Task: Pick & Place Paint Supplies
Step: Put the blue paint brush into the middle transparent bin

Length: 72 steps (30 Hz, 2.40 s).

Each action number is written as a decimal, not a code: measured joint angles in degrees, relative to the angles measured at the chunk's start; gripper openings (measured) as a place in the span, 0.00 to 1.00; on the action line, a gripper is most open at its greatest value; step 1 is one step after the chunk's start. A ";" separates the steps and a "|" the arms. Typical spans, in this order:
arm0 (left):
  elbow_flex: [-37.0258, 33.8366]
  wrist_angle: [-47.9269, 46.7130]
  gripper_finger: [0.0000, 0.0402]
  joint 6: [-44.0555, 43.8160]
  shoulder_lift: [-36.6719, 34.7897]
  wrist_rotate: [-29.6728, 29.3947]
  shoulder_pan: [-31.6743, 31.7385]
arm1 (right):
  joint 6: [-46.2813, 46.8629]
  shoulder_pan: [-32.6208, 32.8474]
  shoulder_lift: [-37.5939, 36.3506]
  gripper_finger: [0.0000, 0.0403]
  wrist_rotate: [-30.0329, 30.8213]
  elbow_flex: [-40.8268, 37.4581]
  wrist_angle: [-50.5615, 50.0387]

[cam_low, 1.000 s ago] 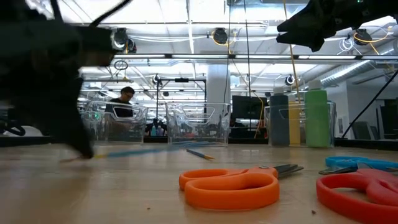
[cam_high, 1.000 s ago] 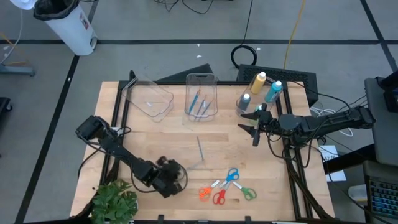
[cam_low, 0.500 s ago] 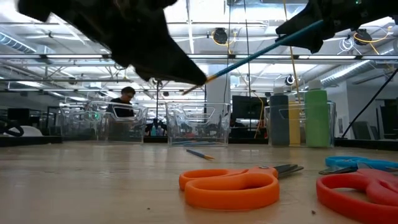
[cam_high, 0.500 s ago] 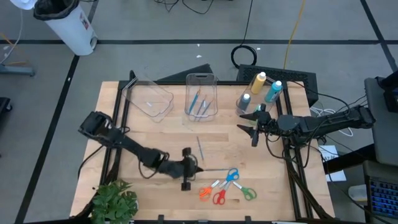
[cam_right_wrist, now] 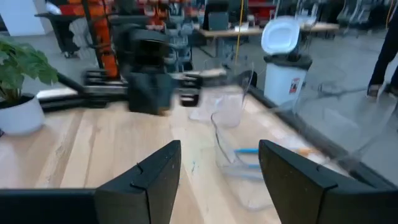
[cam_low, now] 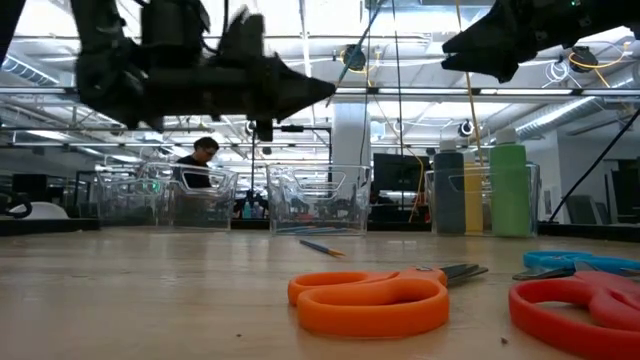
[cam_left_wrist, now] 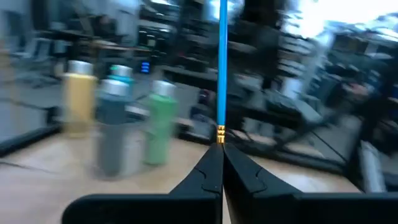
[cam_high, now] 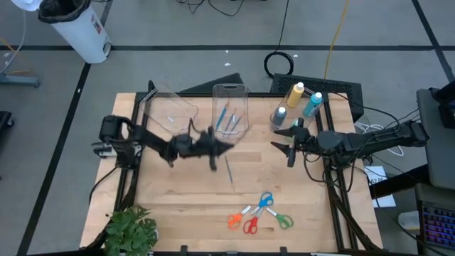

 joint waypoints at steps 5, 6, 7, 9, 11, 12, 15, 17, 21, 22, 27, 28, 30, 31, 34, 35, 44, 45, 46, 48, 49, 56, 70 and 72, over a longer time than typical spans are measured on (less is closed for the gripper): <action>7.22 -15.40 0.00 -4.98 -3.99 -0.68 9.20 | -6.65 -1.22 0.61 0.52 -0.08 0.00 8.02; 9.38 -20.60 0.00 -6.17 -4.65 -1.71 10.67 | -8.64 -1.59 0.79 0.52 -0.09 0.02 9.92; 11.20 -26.56 0.00 -7.60 -5.45 -2.99 11.91 | -10.78 -1.90 0.94 0.52 -0.13 0.02 11.34; 15.40 -38.66 0.00 -9.87 -6.29 -6.19 13.52 | -14.85 -2.55 1.46 0.52 -0.11 0.02 14.08; 18.81 -50.92 0.00 -10.01 -6.40 -10.50 13.85 | -18.87 -3.46 2.24 0.52 -0.12 0.02 16.09; 20.10 -56.50 0.00 -10.03 -6.29 -13.34 13.79 | -20.60 -4.02 2.57 0.52 -0.11 0.02 16.63; 23.29 -69.14 0.00 -13.64 -5.44 -19.21 13.53 | -23.55 -6.07 4.15 0.52 -0.11 0.02 16.89; 24.55 -74.53 0.00 -17.44 -5.50 -19.88 13.69 | -23.75 -7.65 5.31 0.52 -0.11 0.02 16.75; 24.84 -76.09 0.00 -20.51 -5.53 -20.10 13.73 | -23.64 -10.15 7.89 0.52 -0.11 0.02 16.81; 24.84 -76.09 0.00 -20.52 -5.52 -20.06 13.77 | -23.64 -10.65 8.50 0.52 -0.12 0.02 16.90; 24.84 -76.91 0.02 -21.48 -5.54 -20.12 14.98 | -23.52 -11.73 10.16 0.52 -0.22 0.02 18.00; 24.84 -76.82 0.02 -21.50 -5.54 -20.14 15.09 | -23.36 -11.69 10.28 0.52 -0.24 0.02 18.12; 24.84 -76.76 0.04 -21.77 -5.54 -20.14 15.17 | -23.29 -11.67 10.46 0.52 -0.30 0.02 18.58; 24.84 -76.77 0.06 -21.76 -5.54 -20.12 15.14 | -23.25 -11.67 10.51 0.52 -0.30 0.02 18.61; 24.84 -76.79 0.11 -21.30 -5.54 -20.14 14.71 | -22.60 -11.62 10.48 0.52 -0.28 0.02 18.62; 24.84 -76.77 0.14 -21.28 -5.54 -20.16 14.52 | -22.19 -11.62 10.48 0.52 -0.28 0.02 18.63; 24.84 -76.46 0.40 -18.32 -5.54 -22.86 14.17 | -21.21 -11.57 10.48 0.52 -0.30 0.02 18.65; 24.84 -76.40 0.42 -17.10 -5.54 -22.37 14.11 | -20.45 -11.56 10.48 0.52 -0.31 0.02 18.65; 24.84 -76.26 0.45 -16.04 -5.54 -21.79 14.03 | -19.73 -11.56 10.48 0.52 -0.33 0.02 18.63; 24.84 -75.24 0.48 -13.85 -5.64 -19.92 13.70 | -18.69 -11.56 10.48 0.52 -0.47 0.02 18.57; 24.84 -74.52 0.50 -13.06 -5.89 -19.17 13.61 | -18.41 -11.56 10.48 0.52 -0.96 0.02 18.44; 24.86 -69.77 0.53 -8.79 -9.71 -14.98 10.99 | -17.18 -11.49 10.48 0.52 -8.42 0.02 18.37; 24.27 -56.25 0.51 2.61 -13.05 -7.55 0.25 | -4.99 -11.53 10.48 0.52 -24.28 0.02 18.09; 21.91 -52.14 0.51 0.45 -13.17 -7.60 -1.07 | -3.16 -11.53 10.48 0.52 -25.72 0.02 17.74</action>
